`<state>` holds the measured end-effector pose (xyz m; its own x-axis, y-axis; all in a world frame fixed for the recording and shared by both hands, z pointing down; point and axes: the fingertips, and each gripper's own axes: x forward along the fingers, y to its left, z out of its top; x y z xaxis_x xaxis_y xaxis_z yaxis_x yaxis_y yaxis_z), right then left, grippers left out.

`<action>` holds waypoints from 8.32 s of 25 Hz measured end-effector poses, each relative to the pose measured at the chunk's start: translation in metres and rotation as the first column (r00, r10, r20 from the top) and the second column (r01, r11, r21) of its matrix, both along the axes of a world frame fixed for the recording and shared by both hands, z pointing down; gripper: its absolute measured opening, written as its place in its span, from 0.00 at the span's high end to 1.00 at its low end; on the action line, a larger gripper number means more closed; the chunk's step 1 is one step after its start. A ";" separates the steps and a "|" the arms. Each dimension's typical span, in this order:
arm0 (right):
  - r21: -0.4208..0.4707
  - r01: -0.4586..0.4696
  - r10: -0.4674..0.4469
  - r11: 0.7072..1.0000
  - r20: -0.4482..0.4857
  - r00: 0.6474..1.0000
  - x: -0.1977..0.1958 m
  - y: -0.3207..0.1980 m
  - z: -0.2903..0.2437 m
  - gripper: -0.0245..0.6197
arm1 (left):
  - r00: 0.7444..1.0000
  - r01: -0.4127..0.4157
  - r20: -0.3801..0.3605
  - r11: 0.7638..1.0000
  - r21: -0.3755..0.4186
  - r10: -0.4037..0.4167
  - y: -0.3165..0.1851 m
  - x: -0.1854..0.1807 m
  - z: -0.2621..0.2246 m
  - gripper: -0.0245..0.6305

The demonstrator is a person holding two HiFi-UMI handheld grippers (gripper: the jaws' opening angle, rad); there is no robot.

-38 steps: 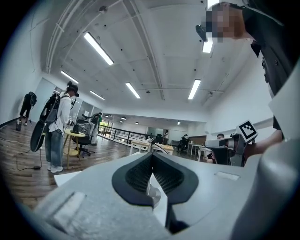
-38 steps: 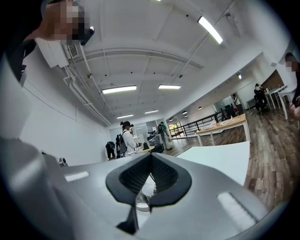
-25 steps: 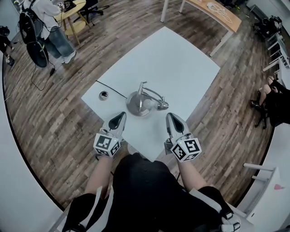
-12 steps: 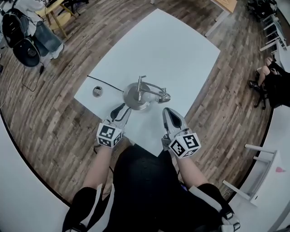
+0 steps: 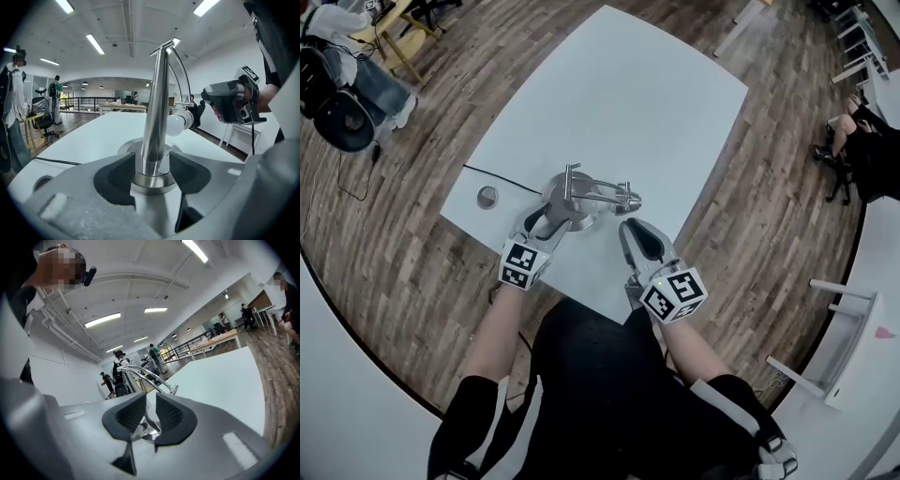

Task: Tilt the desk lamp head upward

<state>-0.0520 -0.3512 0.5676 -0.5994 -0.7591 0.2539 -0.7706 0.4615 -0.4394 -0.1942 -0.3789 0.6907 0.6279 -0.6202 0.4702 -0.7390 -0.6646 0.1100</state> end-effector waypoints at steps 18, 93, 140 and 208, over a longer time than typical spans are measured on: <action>-0.301 0.113 0.146 0.947 0.714 0.685 -0.027 -0.012 -0.007 0.64 | 0.993 -0.090 0.077 0.996 -0.023 0.092 0.002 0.007 0.017 0.61; -0.065 -0.173 0.172 0.983 0.661 0.731 0.009 -0.059 -0.127 0.88 | 0.981 -0.155 0.111 0.987 -0.031 0.158 0.000 0.012 0.024 0.61; 0.249 0.001 -0.067 0.968 0.256 0.964 -0.066 -0.064 -0.192 0.91 | 0.980 -0.166 0.109 0.985 -0.039 0.169 0.000 0.014 0.025 0.62; 0.446 0.286 -0.288 0.848 -0.066 0.955 -0.141 -0.052 -0.177 0.78 | 0.992 -0.121 -0.038 0.990 -0.074 0.118 0.002 0.015 0.018 0.62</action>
<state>-0.1931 -0.4030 0.3911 -0.8084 -0.5841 -0.0724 -0.5723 0.8088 -0.1352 -0.1792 -0.3769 0.7084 0.7112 -0.5031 0.4910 -0.6500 -0.7367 0.1866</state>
